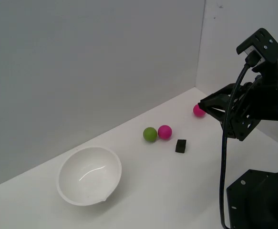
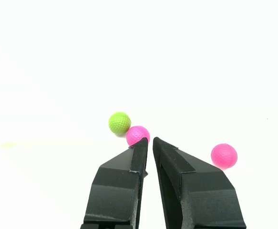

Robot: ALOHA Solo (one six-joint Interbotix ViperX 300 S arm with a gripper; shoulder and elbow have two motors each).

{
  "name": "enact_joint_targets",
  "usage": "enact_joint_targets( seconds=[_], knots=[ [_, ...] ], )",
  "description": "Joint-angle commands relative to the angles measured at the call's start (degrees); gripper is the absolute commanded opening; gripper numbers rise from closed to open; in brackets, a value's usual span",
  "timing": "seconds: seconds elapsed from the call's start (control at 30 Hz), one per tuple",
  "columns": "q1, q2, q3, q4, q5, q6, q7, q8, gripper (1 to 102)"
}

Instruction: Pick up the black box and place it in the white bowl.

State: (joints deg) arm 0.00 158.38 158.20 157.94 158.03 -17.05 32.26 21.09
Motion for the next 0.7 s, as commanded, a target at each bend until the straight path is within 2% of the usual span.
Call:
enact_joint_targets(
  seconds=[0.0, 0.37, 0.67],
  knots=[
    [-0.4, -0.2, 0.1, -0.2, -0.3, -0.1, -0.1, 0.8, 3],
    [-0.4, -4.6, -4.4, -3.5, -3.8, -0.1, 2.5, 0.8, 3],
    [-0.4, -12.5, -12.6, -9.0, -9.2, -0.2, 8.8, 0.8, 3]
  ],
)
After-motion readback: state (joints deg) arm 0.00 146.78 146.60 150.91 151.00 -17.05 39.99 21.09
